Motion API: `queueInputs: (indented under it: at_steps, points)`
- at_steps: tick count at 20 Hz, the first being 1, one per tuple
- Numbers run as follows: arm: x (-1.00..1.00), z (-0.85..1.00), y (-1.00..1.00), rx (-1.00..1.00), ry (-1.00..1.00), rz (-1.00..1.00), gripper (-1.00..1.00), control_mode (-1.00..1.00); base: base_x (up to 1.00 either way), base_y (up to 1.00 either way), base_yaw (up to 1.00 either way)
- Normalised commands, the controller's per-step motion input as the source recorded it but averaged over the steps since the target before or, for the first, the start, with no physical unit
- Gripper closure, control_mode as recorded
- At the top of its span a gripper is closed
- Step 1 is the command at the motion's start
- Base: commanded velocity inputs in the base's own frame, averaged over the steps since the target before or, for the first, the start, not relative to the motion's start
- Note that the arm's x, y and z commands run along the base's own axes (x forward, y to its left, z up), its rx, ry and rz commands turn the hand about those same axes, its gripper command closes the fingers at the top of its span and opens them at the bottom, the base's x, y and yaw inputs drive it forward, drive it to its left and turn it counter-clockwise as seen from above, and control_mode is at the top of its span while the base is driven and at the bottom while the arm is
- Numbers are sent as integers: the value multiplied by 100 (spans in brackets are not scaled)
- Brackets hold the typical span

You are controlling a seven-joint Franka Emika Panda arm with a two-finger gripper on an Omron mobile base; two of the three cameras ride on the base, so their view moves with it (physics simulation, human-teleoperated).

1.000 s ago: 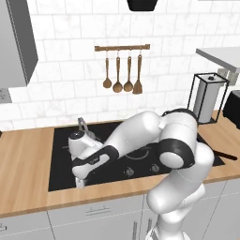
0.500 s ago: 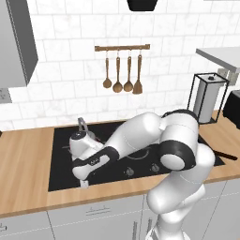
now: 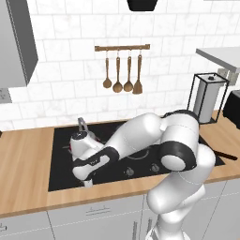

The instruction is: Pick the kettle from the counter and place it on a stove burner. Then turn the burner on.

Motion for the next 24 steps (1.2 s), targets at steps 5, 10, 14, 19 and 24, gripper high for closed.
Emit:
queueInputs:
  at_steps: [5,10,14,19,24]
  points:
    - [0,0,-4,0,0,19,100,-100,0,0,0]
    - [0,0,-3,0,0,20,100,-100,0,0,0]
    - [0,0,-3,0,0,22,100,-100,0,0,0]
    - [0,0,0,0,0,22,100,-100,0,0,0]
    - [0,0,0,0,0,9,100,-100,0,0,0]
